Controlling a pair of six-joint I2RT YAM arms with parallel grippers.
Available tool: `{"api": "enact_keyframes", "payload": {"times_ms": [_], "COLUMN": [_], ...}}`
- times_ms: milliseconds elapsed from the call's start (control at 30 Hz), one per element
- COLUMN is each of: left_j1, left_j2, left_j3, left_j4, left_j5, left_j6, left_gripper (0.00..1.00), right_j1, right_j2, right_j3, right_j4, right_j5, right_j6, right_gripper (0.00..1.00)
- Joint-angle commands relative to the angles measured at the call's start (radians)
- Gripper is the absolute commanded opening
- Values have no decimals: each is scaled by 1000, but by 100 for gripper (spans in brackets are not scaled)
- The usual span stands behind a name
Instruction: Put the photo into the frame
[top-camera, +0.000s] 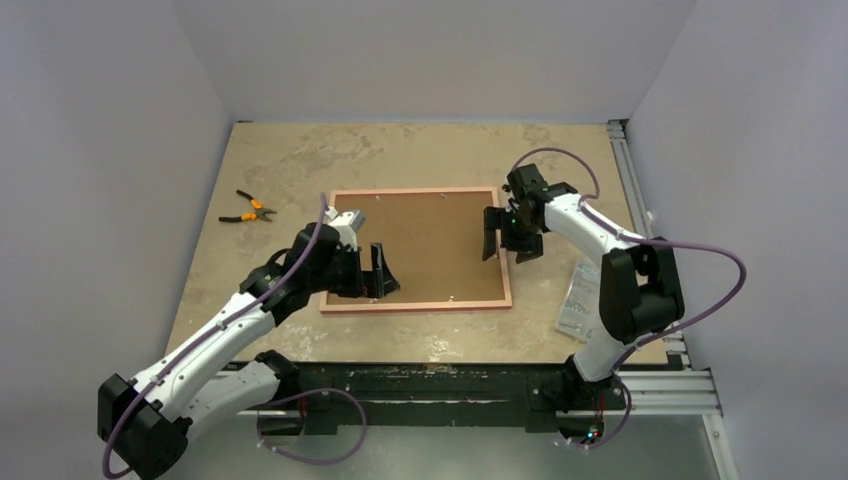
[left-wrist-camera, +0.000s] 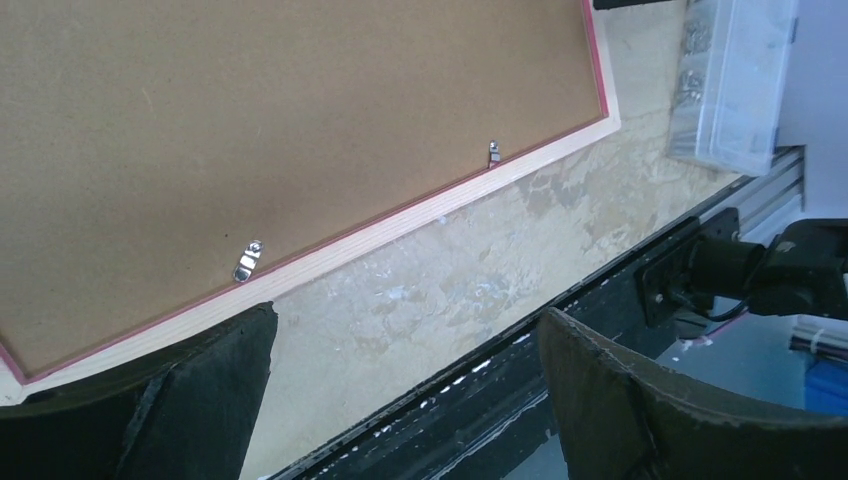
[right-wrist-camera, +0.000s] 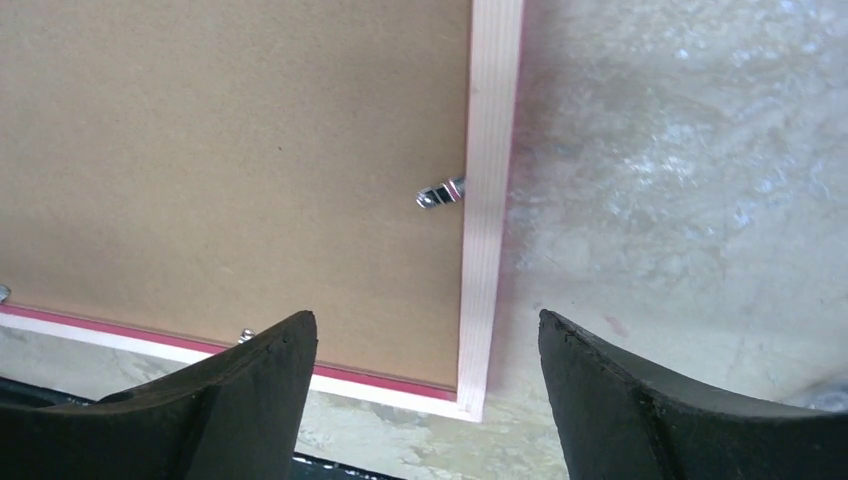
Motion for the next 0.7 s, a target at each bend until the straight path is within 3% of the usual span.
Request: {"api": "enact_keyframes", "payload": {"times_ms": [0,167,300,500,667], "left_j1": [-85,-191,-279,-387,-482], "left_j2": [33,100,176,246,284], "left_j3": [86,152,197,231,219], "left_j4": [-24,-21,4,80,153], "left_j5": [-138,-259,-327,-379,-467], "left_j6": [63,108,166,265,371], "left_gripper": [100,100,100,100,100], "right_j1": [5,22,31,32,33], "right_j2": [-45,-16,26,12,-23], "right_j3": [-48,-114,-147,-126,-41], "right_j4": [-29,3,33,19,-61], "right_j5": [45,41,24,17,10], "right_j6": [1,0,0,-5,-18], "right_gripper": [77,70,55,1,0]}}
